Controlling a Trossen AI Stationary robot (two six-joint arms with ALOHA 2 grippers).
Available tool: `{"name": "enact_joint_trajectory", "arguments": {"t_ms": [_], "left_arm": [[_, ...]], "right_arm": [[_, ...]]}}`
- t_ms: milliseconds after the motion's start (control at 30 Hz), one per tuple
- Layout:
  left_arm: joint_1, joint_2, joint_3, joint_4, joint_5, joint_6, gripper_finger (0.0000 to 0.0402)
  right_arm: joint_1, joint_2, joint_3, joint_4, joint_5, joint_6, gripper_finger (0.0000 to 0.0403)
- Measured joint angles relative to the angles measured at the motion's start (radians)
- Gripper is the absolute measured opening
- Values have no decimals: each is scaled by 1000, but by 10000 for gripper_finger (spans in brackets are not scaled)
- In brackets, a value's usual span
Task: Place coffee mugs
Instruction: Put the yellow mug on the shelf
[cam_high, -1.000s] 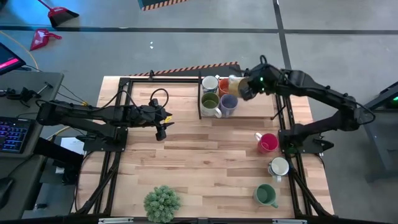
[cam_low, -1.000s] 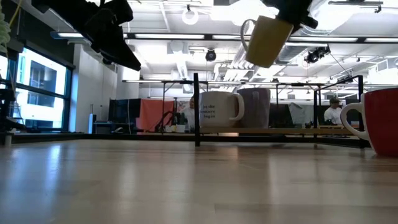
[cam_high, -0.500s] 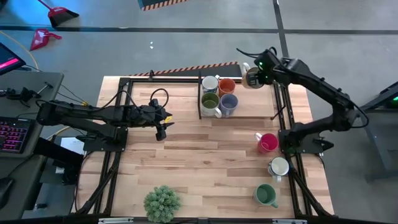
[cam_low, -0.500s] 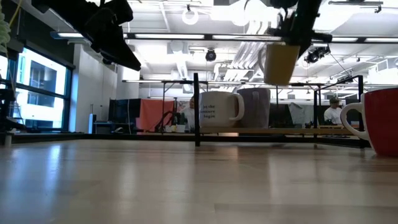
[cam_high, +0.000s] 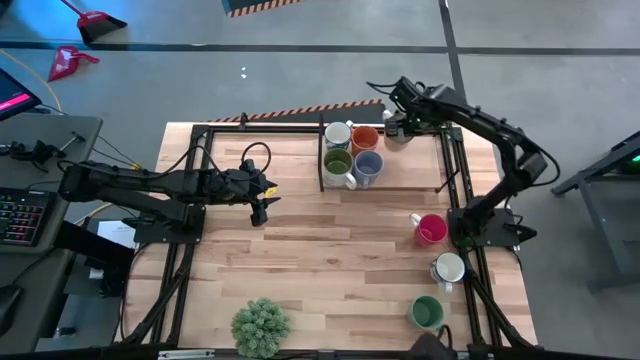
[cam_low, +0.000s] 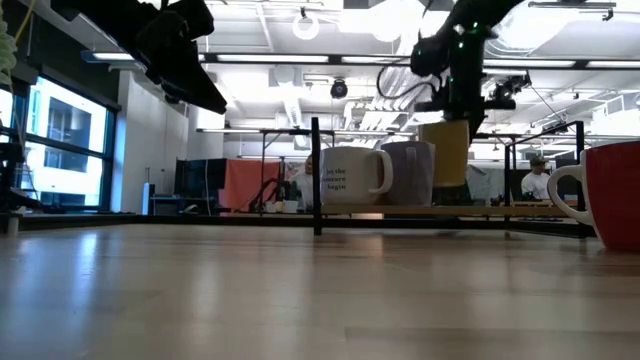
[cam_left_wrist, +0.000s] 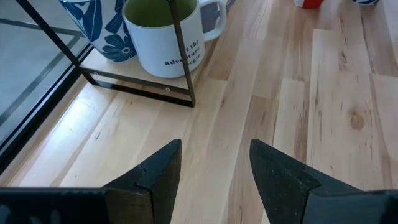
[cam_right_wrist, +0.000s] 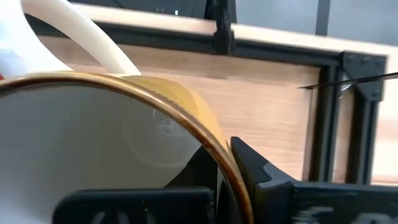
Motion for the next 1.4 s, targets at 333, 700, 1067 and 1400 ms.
{"name": "enact_joint_trajectory", "arguments": {"t_ms": [333,700,1067,1400], "left_arm": [[0,0,0,0,0,1,180],[0,0,0,0,0,2,180],[0,0,0,0,0,2,180],[0,0,0,0,0,2,180]], "right_arm": [[-23,96,0,23,-62,-33,0],[-38,115,-1,38,-72,-36,0],[-38,115,-1,18,-73,-25,0],[-38,115,-1,6,-66,-6,0]]}}
